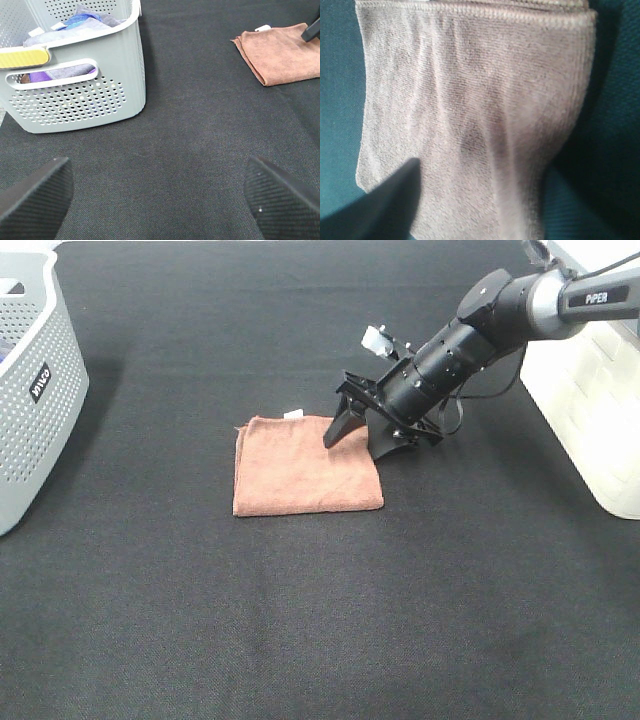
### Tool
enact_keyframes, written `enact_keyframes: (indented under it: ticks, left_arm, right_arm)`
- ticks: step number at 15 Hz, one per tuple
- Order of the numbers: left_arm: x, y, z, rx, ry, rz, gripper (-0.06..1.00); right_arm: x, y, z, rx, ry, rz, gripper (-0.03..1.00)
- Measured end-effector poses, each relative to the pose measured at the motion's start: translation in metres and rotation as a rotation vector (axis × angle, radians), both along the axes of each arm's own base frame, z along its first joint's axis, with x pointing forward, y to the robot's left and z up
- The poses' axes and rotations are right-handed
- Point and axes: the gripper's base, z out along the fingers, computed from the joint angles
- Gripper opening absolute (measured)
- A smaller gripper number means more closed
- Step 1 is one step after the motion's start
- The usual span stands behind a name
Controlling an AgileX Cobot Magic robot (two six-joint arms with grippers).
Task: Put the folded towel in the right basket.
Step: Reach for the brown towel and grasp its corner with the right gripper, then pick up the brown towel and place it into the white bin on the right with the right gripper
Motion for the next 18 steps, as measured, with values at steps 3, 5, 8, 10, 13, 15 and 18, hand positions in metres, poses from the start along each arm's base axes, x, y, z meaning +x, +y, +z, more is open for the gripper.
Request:
enact_keyframes:
  ticks: [3, 5, 8, 10, 13, 15, 18]
  left_arm:
    - [0.000, 0.000, 0.000, 0.000, 0.000, 0.000, 0.88]
    - [0.000, 0.000, 0.000, 0.000, 0.000, 0.000, 0.88]
    - [0.000, 0.000, 0.000, 0.000, 0.000, 0.000, 0.88]
    - [0.000, 0.000, 0.000, 0.000, 0.000, 0.000, 0.88]
    - [0.000, 0.000, 0.000, 0.000, 0.000, 0.000, 0.88]
    - [0.000, 0.000, 0.000, 0.000, 0.000, 0.000, 0.88]
    - [0.000, 0.000, 0.000, 0.000, 0.000, 0.000, 0.88]
  right_arm:
    - [-0.001, 0.001, -0.005, 0.003, 0.010, 0.001, 0.17]
    - [-0.001, 0.001, -0.005, 0.004, 0.007, 0.005, 0.05]
    - [0.002, 0.002, -0.001, 0.006, -0.023, 0.034, 0.03]
    - [0.006, 0.002, 0.020, -0.001, -0.073, 0.066, 0.03]
    - [0.012, 0.001, 0.091, -0.016, -0.227, 0.113, 0.03]
    - [0.010, -0.004, 0.135, -0.071, -0.316, 0.128, 0.03]
    - [0.003, -0.016, 0.186, -0.186, -0.419, 0.116, 0.03]
